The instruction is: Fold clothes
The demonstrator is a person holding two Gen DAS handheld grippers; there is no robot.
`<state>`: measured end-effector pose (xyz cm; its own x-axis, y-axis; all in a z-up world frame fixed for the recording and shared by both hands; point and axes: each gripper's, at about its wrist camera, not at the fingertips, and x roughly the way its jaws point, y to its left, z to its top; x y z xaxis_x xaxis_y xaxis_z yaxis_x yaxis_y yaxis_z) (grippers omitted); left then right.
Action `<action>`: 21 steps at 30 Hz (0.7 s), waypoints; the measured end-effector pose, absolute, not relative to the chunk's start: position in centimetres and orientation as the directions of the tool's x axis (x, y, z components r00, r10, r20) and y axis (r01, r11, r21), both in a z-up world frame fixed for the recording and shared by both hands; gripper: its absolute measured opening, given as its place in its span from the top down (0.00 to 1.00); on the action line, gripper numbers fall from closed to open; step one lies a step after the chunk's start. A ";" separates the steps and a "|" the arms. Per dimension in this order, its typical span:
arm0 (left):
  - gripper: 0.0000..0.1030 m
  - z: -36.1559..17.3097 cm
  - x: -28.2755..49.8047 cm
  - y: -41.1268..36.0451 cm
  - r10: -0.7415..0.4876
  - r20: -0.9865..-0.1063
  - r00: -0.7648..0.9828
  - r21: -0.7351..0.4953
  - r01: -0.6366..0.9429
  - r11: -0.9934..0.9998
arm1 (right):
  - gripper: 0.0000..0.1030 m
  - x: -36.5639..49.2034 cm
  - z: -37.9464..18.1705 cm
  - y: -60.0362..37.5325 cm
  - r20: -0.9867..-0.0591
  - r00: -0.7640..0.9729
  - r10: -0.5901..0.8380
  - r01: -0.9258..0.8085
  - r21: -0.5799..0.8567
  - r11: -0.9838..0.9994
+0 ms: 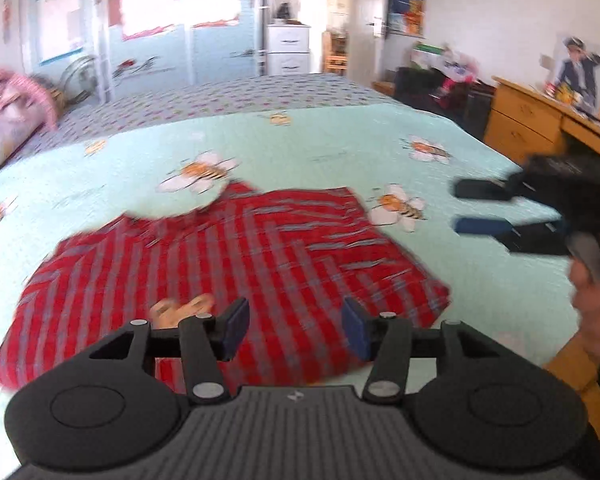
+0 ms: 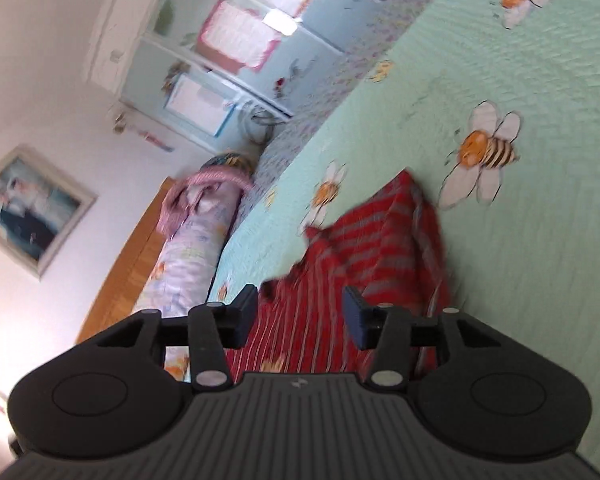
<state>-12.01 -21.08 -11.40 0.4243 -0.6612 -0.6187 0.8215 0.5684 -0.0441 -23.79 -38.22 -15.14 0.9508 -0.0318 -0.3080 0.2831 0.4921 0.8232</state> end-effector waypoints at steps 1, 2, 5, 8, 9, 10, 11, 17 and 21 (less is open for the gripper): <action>0.48 -11.7 -11.5 -20.1 -0.652 -0.621 0.435 -0.056 0.805 0.590 | 0.41 -23.2 -15.6 -37.1 -0.307 0.952 0.001 0.264 0.821 0.507; 0.48 -11.9 -10.9 -19.2 -0.639 -0.625 0.447 -0.066 0.786 0.614 | 0.31 -22.6 -16.0 -36.0 -0.306 0.951 0.034 0.244 0.818 0.520; 0.48 -12.3 -8.9 -16.9 -0.603 -0.638 0.479 -0.101 0.724 0.682 | 0.30 -22.2 -18.2 -34.7 -0.336 0.940 0.060 0.263 0.823 0.503; 0.48 -12.0 -7.1 -13.9 -0.574 -0.635 0.516 -0.144 0.651 0.745 | 0.46 -24.2 -21.9 -37.1 -0.433 0.900 -0.042 0.417 0.833 0.364; 0.48 -11.9 -6.7 -12.9 -0.567 -0.631 0.530 -0.151 0.633 0.760 | 0.60 -24.9 -23.2 -37.9 -0.466 0.882 -0.072 0.464 0.829 0.312; 0.48 -11.9 -6.2 -12.0 -0.559 -0.629 0.540 -0.153 0.618 0.771 | 0.58 -25.5 -24.3 -38.7 -0.500 0.860 -0.100 0.507 0.821 0.261; 0.48 -12.0 -5.7 -11.4 -0.550 -0.630 0.547 -0.155 0.606 0.780 | 0.57 -26.5 -23.6 -38.7 -0.522 0.842 -0.137 0.539 0.793 0.285; 0.48 -12.9 -3.3 -11.8 -0.557 -0.628 0.544 -0.187 0.588 0.786 | 0.40 -23.8 -16.9 -36.9 -0.360 0.928 -0.098 0.361 0.802 0.475; 0.47 -13.4 -2.1 -13.0 -0.561 -0.618 0.551 -0.170 0.603 0.779 | 0.29 -16.3 -17.4 -37.2 -0.346 0.938 0.015 0.290 0.807 0.514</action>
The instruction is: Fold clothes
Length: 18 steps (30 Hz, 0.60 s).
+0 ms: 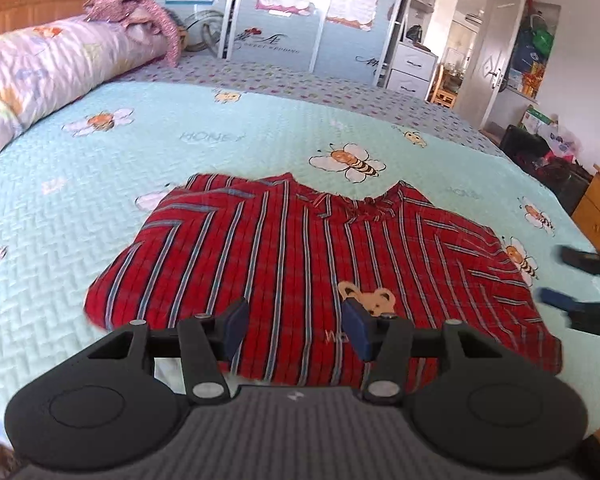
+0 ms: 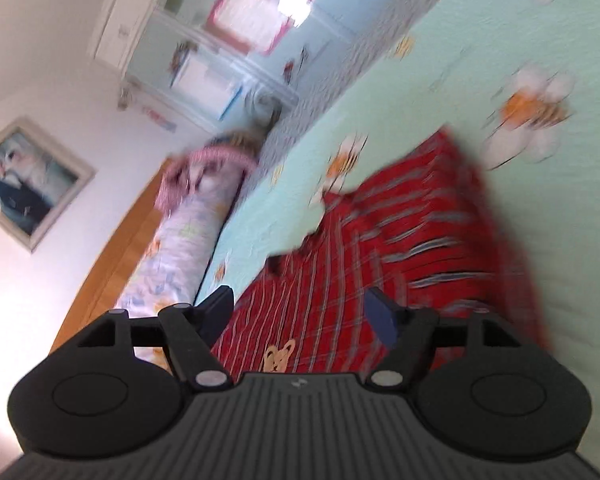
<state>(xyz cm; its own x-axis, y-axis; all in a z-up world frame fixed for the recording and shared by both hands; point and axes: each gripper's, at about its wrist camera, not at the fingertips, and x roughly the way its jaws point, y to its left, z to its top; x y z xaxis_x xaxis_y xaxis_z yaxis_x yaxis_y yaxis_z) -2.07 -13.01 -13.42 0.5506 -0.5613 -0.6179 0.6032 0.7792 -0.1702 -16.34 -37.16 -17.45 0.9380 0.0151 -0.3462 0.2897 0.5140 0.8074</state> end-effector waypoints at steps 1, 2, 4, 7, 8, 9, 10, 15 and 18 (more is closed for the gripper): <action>0.47 -13.7 -1.6 -13.0 -0.555 -0.622 0.553 -0.167 0.599 0.783 | 0.29 -14.7 -18.7 -37.9 -0.371 0.928 0.036 0.305 0.810 0.500; 0.47 -13.9 -1.0 -12.7 -0.548 -0.626 0.555 -0.169 0.590 0.790 | 0.29 -13.7 -20.0 -38.8 -0.402 0.915 0.039 0.333 0.805 0.490; 0.47 -14.3 0.0 -11.6 -0.533 -0.633 0.562 -0.177 0.565 0.806 | 0.50 -13.6 -22.9 -41.5 -0.475 0.880 -0.005 0.426 0.784 0.451; 0.48 -14.8 1.5 -10.1 -0.503 -0.649 0.571 -0.184 0.524 0.832 | 0.86 -17.3 -23.9 -43.8 -0.494 0.867 -0.072 0.492 0.821 0.289; 0.47 -14.9 1.9 -9.9 -0.500 -0.650 0.572 -0.186 0.517 0.835 | 0.74 -17.7 -22.6 -43.3 -0.482 0.871 -0.098 0.486 0.811 0.325; 0.47 -15.0 2.4 -9.9 -0.499 -0.649 0.575 -0.187 0.515 0.837 | 0.49 -18.1 -21.3 -42.8 -0.469 0.875 -0.122 0.479 0.800 0.361; 0.47 -15.0 2.8 -10.1 -0.498 -0.647 0.577 -0.185 0.515 0.837 | 0.40 -17.6 -20.2 -42.0 -0.430 0.895 -0.121 0.441 0.805 0.397; 0.47 -14.5 4.2 -12.0 -0.505 -0.627 0.593 -0.177 0.522 0.834 | 0.33 -10.3 -19.3 -40.7 -0.355 0.934 0.027 0.310 0.849 0.428; 0.47 -14.3 4.3 -11.7 -0.504 -0.625 0.596 -0.169 0.527 0.833 | 0.46 -6.9 -22.2 -43.3 -0.469 0.882 0.042 0.419 0.822 0.387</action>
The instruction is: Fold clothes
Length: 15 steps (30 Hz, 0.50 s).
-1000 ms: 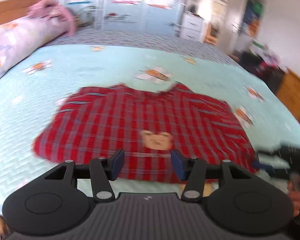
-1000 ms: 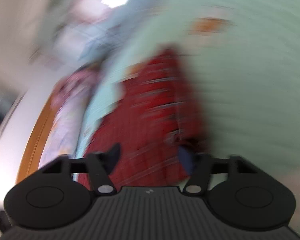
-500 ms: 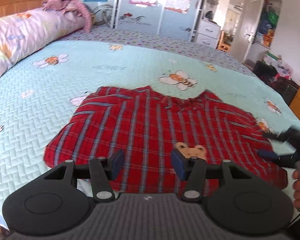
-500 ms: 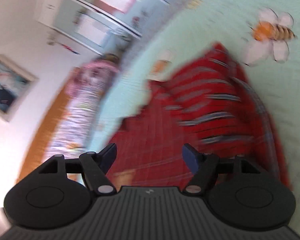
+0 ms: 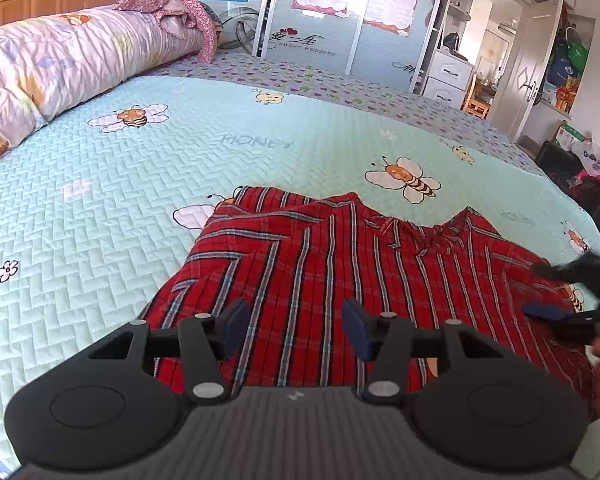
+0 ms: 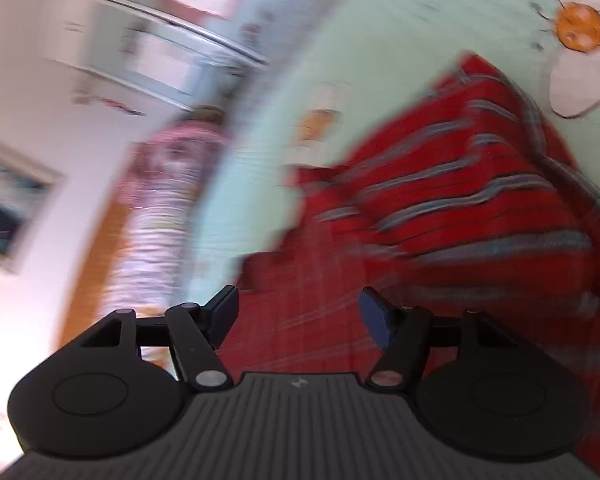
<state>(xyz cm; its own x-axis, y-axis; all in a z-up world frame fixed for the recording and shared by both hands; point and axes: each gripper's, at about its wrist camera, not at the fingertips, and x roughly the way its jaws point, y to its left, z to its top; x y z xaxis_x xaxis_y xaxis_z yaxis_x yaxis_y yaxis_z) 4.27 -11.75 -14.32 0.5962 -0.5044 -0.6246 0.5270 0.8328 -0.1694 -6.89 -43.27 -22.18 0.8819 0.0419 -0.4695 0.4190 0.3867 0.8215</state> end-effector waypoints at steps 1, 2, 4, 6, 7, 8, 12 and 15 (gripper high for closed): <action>0.47 -14.3 4.3 -11.5 -0.501 -0.625 0.599 -0.161 0.529 0.833 | 0.56 -7.2 -23.0 -44.8 -0.483 0.876 0.001 0.452 0.821 0.348; 0.47 -14.3 4.5 -11.2 -0.497 -0.627 0.600 -0.157 0.528 0.835 | 0.68 -8.2 -23.7 -46.0 -0.476 0.879 -0.033 0.466 0.840 0.279; 0.47 -14.5 5.2 -10.8 -0.494 -0.628 0.601 -0.157 0.524 0.837 | 0.65 -10.7 -23.4 -47.4 -0.447 0.887 -0.117 0.462 0.871 0.168; 0.47 -14.7 6.1 -11.0 -0.493 -0.630 0.600 -0.166 0.516 0.840 | 0.46 -11.6 -21.5 -46.7 -0.400 0.907 -0.131 0.420 0.879 0.228; 0.47 -14.8 6.6 -11.4 -0.492 -0.632 0.599 -0.171 0.512 0.842 | 0.43 -11.5 -20.7 -46.0 -0.376 0.919 -0.120 0.395 0.882 0.256; 0.47 -14.9 7.2 -11.9 -0.491 -0.634 0.597 -0.174 0.508 0.843 | 0.36 -11.1 -20.3 -45.4 -0.353 0.930 -0.097 0.366 0.890 0.273; 0.47 -14.6 8.3 -14.0 -0.504 -0.616 0.605 -0.158 0.532 0.832 | 0.33 -5.6 -22.0 -45.0 -0.373 0.928 0.004 0.357 0.890 0.284; 0.47 -14.4 9.0 -13.6 -0.510 -0.608 0.609 -0.159 0.536 0.829 | 0.64 -5.5 -23.9 -47.6 -0.469 0.881 -0.063 0.466 0.839 0.282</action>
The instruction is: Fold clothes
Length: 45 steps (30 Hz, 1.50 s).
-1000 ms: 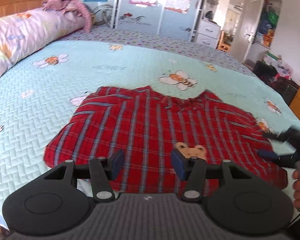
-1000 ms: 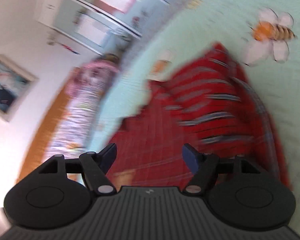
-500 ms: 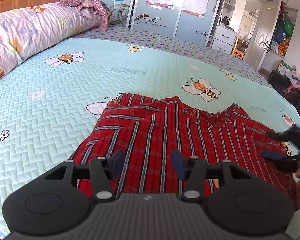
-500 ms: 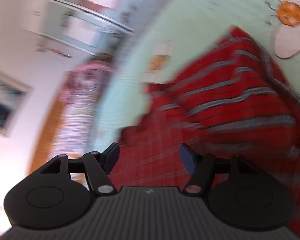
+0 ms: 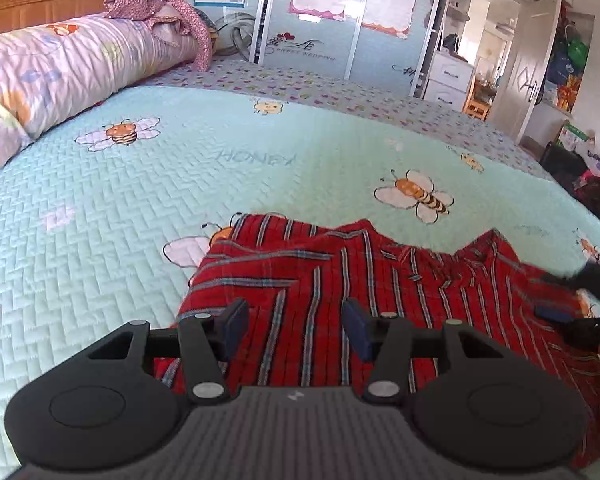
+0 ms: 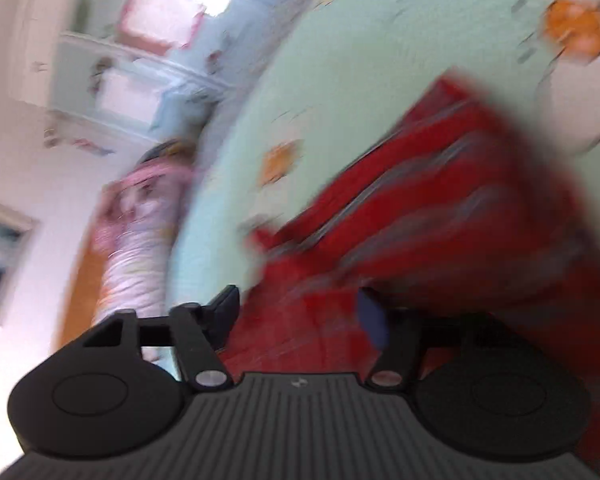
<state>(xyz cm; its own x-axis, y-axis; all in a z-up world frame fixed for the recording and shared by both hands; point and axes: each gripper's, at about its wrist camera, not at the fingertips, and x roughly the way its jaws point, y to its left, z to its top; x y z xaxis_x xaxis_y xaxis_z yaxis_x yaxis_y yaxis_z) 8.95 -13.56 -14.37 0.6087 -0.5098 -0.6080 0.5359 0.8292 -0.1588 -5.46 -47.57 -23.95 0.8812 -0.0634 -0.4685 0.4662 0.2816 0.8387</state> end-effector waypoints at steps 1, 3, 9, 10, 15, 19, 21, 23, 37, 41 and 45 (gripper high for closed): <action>0.47 -14.4 9.3 -13.2 -0.508 -0.604 0.614 -0.159 0.532 0.832 | 0.67 -6.6 -24.3 -48.5 -0.477 0.873 -0.099 0.486 0.842 0.235; 0.47 -14.6 10.0 -12.7 -0.505 -0.598 0.622 -0.162 0.523 0.837 | 0.56 -8.4 -23.7 -49.0 -0.450 0.883 -0.135 0.470 0.858 0.206; 0.47 -15.8 12.9 -13.6 -0.474 -0.608 0.638 -0.149 0.494 0.856 | 0.32 -7.6 -21.6 -46.4 -0.391 0.920 -0.030 0.376 0.859 0.347; 0.47 -16.4 13.7 -13.7 -0.444 -0.637 0.630 -0.135 0.476 0.869 | 0.32 -7.1 -22.2 -46.8 -0.429 0.902 -0.044 0.414 0.835 0.363; 0.49 -14.9 14.7 -10.2 -0.523 -0.561 0.642 -0.295 0.435 0.851 | 0.43 -10.1 -19.6 -46.7 -0.451 0.870 -0.199 0.493 0.776 0.394; 0.48 -14.3 15.3 -14.9 -0.605 -0.565 0.561 -0.282 0.557 0.781 | 0.32 -5.4 -17.2 -43.2 -0.379 0.924 -0.043 0.350 0.796 0.494; 0.48 -15.5 16.3 -18.1 -0.571 -0.623 0.534 -0.206 0.592 0.779 | 0.32 -2.0 -18.1 -43.0 -0.393 0.919 0.029 0.332 0.811 0.483; 0.47 -17.8 18.4 -19.4 -0.484 -0.680 0.551 -0.126 0.563 0.817 | 0.32 -0.5 -19.5 -44.3 -0.440 0.896 0.056 0.367 0.806 0.465; 0.46 -16.1 18.7 -20.2 -0.551 -0.606 0.573 -0.224 0.542 0.810 | 0.31 -4.5 -20.4 -46.3 -0.278 0.957 0.082 0.237 0.913 0.332; 0.44 -20.1 20.0 -23.0 -0.423 -0.733 0.532 -0.088 0.543 0.835 | 0.64 -4.1 -23.1 -49.2 -0.389 0.921 0.018 0.361 0.869 0.338; 0.45 -17.6 20.4 -20.1 -0.418 -0.709 0.568 -0.148 0.461 0.875 | 0.53 -10.5 -19.9 -52.4 -0.439 0.886 -0.148 0.464 0.836 0.293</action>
<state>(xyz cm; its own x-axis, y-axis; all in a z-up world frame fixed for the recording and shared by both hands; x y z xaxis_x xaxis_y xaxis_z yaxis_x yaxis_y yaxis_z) 20.40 -20.07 -17.56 0.5676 -0.4183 -0.7091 0.4606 0.8752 -0.1476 -10.51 -52.37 -19.95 0.8859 -0.1482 -0.4395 0.4638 0.2934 0.8360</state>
